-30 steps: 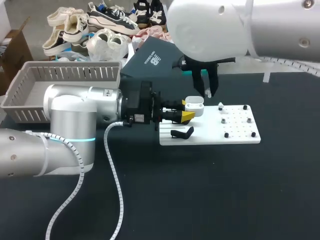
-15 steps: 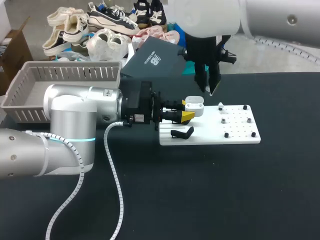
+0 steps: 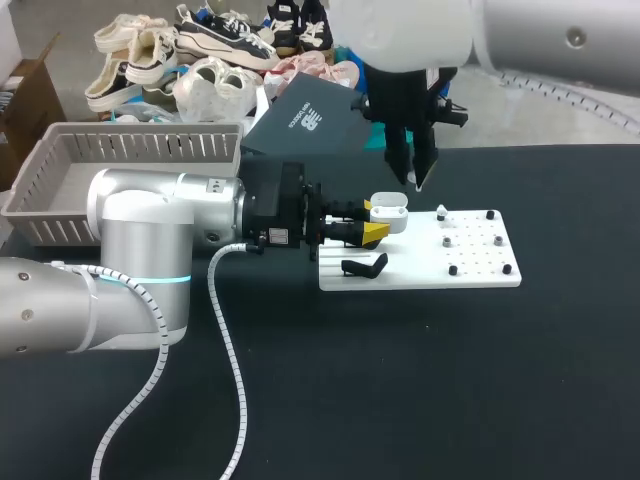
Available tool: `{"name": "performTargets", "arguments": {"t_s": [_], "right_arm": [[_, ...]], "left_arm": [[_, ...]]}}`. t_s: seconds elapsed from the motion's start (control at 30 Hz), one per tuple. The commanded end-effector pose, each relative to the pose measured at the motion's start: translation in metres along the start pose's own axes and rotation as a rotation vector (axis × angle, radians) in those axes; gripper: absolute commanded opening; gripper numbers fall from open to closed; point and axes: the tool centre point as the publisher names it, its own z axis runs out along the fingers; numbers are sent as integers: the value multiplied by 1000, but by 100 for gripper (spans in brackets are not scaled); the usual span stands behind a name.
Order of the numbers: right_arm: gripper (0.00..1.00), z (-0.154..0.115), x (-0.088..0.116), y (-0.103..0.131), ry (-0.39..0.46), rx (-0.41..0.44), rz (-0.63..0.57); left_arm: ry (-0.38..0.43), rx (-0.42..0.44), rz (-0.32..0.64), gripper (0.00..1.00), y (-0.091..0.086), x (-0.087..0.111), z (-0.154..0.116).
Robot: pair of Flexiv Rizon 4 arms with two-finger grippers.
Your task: Pick up each earbud case from the left stands, insert the matching earbuds, close the lid, and place the case in the box.
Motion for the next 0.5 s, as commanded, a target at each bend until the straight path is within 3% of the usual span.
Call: {"name": "performTargets", "arguments": {"t_s": [0.03, 0.17, 0.37, 0.5], "right_arm": [[0, 0, 2, 1, 9, -21, 30], [0, -1, 2, 3, 18, -39, 85], [0, -1, 1, 3, -35, -27, 178], [0, 4, 4, 5, -64, -32, 171]], "left_arm": [[0, 4, 0, 0, 2, 0, 0], [0, 4, 0, 0, 2, 0, 0], [0, 4, 0, 0, 2, 0, 0], [0, 4, 0, 0, 2, 0, 0]]}}
